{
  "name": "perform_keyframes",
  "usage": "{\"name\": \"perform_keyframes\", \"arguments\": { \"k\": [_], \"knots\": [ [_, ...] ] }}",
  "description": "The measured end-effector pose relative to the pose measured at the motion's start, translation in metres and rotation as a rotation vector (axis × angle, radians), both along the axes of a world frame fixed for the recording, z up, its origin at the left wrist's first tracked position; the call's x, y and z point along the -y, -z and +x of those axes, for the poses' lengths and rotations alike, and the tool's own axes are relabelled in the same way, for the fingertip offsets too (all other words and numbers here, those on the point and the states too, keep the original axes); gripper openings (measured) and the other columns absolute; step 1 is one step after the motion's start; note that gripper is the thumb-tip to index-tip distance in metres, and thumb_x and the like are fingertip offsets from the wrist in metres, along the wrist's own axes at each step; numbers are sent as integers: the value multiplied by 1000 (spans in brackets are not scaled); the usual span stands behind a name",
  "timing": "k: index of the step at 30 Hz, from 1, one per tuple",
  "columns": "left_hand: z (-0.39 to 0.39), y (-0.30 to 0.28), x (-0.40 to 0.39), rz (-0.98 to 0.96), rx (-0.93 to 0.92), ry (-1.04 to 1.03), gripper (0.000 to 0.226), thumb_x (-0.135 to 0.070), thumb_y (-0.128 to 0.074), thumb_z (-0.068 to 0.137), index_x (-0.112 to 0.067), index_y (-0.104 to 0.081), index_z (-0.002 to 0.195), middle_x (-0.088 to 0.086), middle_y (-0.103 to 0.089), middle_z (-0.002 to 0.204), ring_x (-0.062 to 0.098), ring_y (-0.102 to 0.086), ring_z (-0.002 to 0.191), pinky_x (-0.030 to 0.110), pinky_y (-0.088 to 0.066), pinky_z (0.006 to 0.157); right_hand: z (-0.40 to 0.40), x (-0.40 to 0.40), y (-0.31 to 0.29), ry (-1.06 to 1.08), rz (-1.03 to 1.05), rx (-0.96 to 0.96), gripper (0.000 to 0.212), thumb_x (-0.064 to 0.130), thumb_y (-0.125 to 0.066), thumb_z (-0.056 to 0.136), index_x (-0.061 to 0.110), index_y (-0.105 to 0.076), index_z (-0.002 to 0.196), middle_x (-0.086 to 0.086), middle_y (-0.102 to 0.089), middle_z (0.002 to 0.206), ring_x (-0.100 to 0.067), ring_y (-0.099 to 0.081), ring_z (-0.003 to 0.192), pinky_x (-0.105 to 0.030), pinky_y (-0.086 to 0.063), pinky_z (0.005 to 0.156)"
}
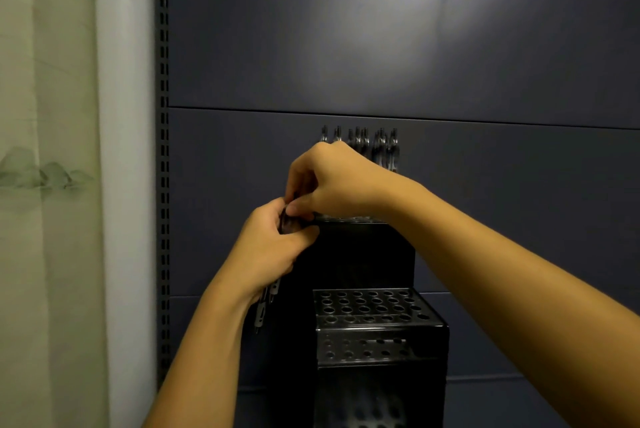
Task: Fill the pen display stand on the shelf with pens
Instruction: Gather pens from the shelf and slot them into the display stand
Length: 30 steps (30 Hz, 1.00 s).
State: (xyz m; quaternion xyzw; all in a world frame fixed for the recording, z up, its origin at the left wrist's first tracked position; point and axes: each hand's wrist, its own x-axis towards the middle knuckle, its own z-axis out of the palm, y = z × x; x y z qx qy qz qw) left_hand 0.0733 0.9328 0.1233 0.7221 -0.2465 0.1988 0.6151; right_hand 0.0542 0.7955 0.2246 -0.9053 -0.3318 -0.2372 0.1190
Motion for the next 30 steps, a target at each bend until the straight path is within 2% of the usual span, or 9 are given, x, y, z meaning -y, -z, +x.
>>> {"name": "perform_keyframes", "arguments": {
  "k": [4,8,12,19,22,25,26,28,30],
  "knots": [
    [-1,-1,1,-6,2,9,10,-4,-64,92,-11,-59,96,-5,-45,55,10,-36,42,26,-29,41,-3,0,-2,6,23,-39,10,22,-80,86,15,-76,91,4,-74,81,-9,-71,78,-23,-58,73],
    [-1,-1,0,-32,17,5,9,-4,-64,93,-4,-60,100,0,-47,58,10,-37,42,27,-29,40,-4,0,-3,26,91,-60,5,18,-78,86,15,-74,87,2,-74,78,-9,-72,75,-24,-60,72],
    [0,-1,1,-14,52,-24,8,-4,-64,94,-7,-64,101,-9,-55,56,2,-45,43,20,-35,44,-5,-2,-3,33,141,-50,8,14,-76,88,17,-72,81,5,-71,74,-4,-68,66,-17,-58,65],
    [5,0,-1,11,40,-153,5,-18,-65,93,-22,-64,97,-6,-61,65,9,-51,52,32,-40,50,-4,-2,2,28,228,-31,8,8,-72,90,14,-73,84,5,-71,75,-3,-67,63,-13,-57,62],
    [5,-1,1,24,75,-253,10,-20,-63,94,-26,-60,101,-4,-69,85,13,-65,71,32,-51,59,-1,-6,7,-3,284,-50,7,17,-76,90,13,-73,85,1,-74,75,-6,-71,63,-21,-61,69],
    [4,-3,5,84,130,-345,6,-21,-62,92,-20,-56,93,-5,-63,75,12,-60,65,23,-43,48,-3,-11,12,36,260,-60,31,40,-84,80,11,-75,82,-2,-76,69,-4,-71,58,-22,-61,67],
    [3,-3,5,86,141,-352,7,-19,-62,91,-20,-54,90,-5,-61,72,12,-57,62,23,-42,47,-5,-12,12,46,272,-85,33,41,-85,79,8,-75,79,-3,-76,67,-6,-71,56,-22,-61,64],
    [-1,-4,6,59,127,-338,12,-19,-65,91,-24,-54,94,-4,-64,78,13,-61,67,28,-48,52,-7,-12,11,54,326,-169,33,35,-84,81,4,-76,77,-6,-75,66,-12,-73,55,-22,-60,58],
    [-3,-4,6,49,109,-317,18,-22,-68,91,-27,-54,101,-4,-67,87,14,-66,75,34,-54,60,-6,-13,10,78,358,-217,29,29,-83,83,1,-76,76,-10,-76,68,-19,-74,58,-28,-63,60]
  ]
}}
